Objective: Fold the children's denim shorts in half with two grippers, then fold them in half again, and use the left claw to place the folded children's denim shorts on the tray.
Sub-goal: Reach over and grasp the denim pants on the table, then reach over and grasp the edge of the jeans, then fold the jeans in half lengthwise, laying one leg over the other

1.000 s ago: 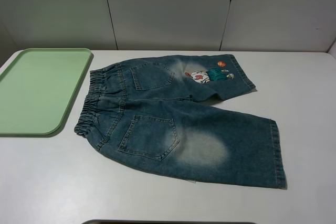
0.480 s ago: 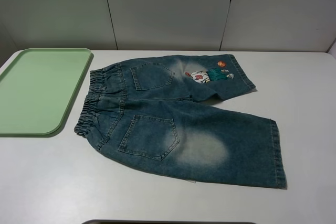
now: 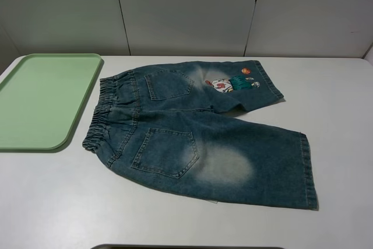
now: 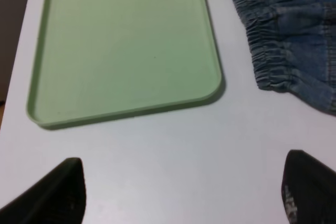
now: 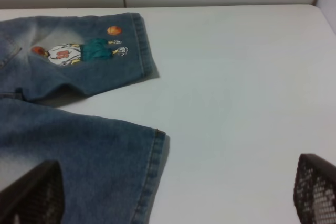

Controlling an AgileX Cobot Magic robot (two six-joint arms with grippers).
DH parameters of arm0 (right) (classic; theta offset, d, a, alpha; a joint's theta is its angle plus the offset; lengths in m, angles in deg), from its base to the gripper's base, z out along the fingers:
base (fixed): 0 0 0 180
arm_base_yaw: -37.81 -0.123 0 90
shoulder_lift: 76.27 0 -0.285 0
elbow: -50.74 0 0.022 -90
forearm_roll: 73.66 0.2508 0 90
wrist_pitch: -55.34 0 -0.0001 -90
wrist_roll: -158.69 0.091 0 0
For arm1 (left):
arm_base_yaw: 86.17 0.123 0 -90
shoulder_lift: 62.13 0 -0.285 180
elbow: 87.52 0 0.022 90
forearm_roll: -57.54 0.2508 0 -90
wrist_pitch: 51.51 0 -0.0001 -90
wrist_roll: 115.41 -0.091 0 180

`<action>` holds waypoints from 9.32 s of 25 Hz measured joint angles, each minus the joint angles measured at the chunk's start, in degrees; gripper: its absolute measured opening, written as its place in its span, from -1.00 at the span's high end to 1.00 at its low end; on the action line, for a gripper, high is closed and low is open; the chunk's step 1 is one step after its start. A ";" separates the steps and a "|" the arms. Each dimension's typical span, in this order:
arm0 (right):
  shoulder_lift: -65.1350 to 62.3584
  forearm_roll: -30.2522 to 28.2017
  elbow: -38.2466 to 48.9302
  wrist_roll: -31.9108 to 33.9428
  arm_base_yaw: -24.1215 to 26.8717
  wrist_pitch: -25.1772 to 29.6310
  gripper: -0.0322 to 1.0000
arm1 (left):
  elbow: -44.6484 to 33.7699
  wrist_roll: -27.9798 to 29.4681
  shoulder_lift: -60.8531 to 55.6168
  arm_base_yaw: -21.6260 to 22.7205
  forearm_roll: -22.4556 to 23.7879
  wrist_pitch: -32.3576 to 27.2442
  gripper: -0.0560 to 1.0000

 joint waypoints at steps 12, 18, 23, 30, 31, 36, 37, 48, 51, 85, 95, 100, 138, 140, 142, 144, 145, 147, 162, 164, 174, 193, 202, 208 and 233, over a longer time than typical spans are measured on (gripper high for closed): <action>0.00 -0.22 0.00 0.00 -1.29 -2.61 -0.34 | 0.00 -2.68 0.00 -5.15 7.43 2.44 -0.53; 0.00 -0.22 0.00 0.00 -1.29 -2.61 -0.34 | 0.00 -2.73 0.00 -6.79 7.23 3.74 -0.53; 0.00 -0.22 0.00 0.00 -1.29 -2.61 -0.34 | 0.00 -2.73 0.00 -7.43 4.02 6.22 -0.53; 0.00 -0.58 0.00 -0.40 -1.29 -2.61 -0.34 | 0.00 -2.75 0.00 -11.42 3.27 6.85 -0.53; 0.00 -0.58 0.00 -0.82 -1.29 -2.61 -0.34 | 0.00 -2.80 0.00 -11.98 3.14 7.55 -0.53; 0.51 -0.58 0.00 -7.64 -1.51 -2.98 -0.34 | 0.00 -4.89 0.59 -15.36 3.14 13.17 -0.53; 0.51 -0.58 0.00 -7.64 -1.51 -2.98 -0.34 | 0.00 -6.19 1.45 -15.89 3.14 14.45 -0.53; 23.57 -0.13 -5.51 -26.49 -11.53 -10.97 -0.34 | 4.57 -18.05 22.29 -27.01 5.00 28.61 -0.53; 30.16 -1.62 -5.51 -29.57 -17.78 -11.79 -0.34 | 6.56 -19.08 28.58 -29.86 8.43 29.00 -0.53; 50.69 -22.22 13.61 -32.44 -34.15 -27.02 -0.34 | 6.98 -20.92 82.39 -33.66 25.49 35.35 -0.53; 63.44 -22.98 13.61 -33.24 -34.15 -32.64 -0.34 | 6.98 -20.92 84.37 -28.91 27.00 37.74 -0.53; 72.63 -24.83 13.55 -31.97 -34.15 -38.18 -0.34 | 6.98 -20.92 84.37 -28.45 27.08 40.13 -0.53; 86.86 -28.99 13.20 -28.96 -34.15 -52.75 -0.34 | -1.67 -24.25 90.49 -24.69 42.70 54.35 -0.53; 86.86 -28.99 13.20 -28.91 -34.15 -52.75 -0.34 | -1.62 -24.02 92.11 -23.64 42.70 57.34 -0.53; 86.86 -28.99 13.20 -28.91 -34.15 -52.75 -0.34 | -1.62 -24.02 93.52 -22.09 42.84 59.79 -0.53; 86.86 -29.38 13.20 -28.91 -34.15 -52.75 -0.34 | -1.56 -24.02 94.43 -20.39 42.89 62.57 -0.53; 86.86 -29.77 13.20 -28.91 -34.15 -52.75 -0.34 | -1.34 -24.02 94.81 -19.56 42.89 63.67 -0.53; 86.86 -30.57 13.20 -28.91 -34.15 -52.80 -0.34 | -0.57 -24.02 95.43 -18.43 42.89 64.73 -0.53; 86.86 -31.59 13.20 -28.91 -29.96 -56.20 -0.34 | 1.82 -25.98 100.85 -17.87 42.89 68.99 -0.52; 87.50 -31.59 13.17 -28.91 -29.96 -56.59 -0.34 | 2.69 -25.98 101.71 -17.87 42.89 69.28 -0.52; 95.92 -31.54 8.41 -23.89 -29.96 -58.38 0.56 | 5.18 -25.98 105.02 -17.87 41.84 69.16 0.05; 96.06 -31.54 7.73 -23.32 -30.14 -56.52 0.98 | 4.98 -22.48 104.57 -18.06 41.84 65.31 0.85; 86.90 -31.72 7.48 -23.32 -30.23 -48.37 0.98 | 3.39 -23.05 96.75 -19.85 41.82 57.80 0.85; 80.35 -30.41 7.36 -23.32 -30.42 -43.39 0.98 | 3.35 -23.60 91.33 -23.90 38.70 49.60 0.85; 67.68 -14.41 -5.81 -47.14 -30.30 -13.82 0.99 | 19.48 -50.73 82.65 -33.71 -13.69 7.18 0.85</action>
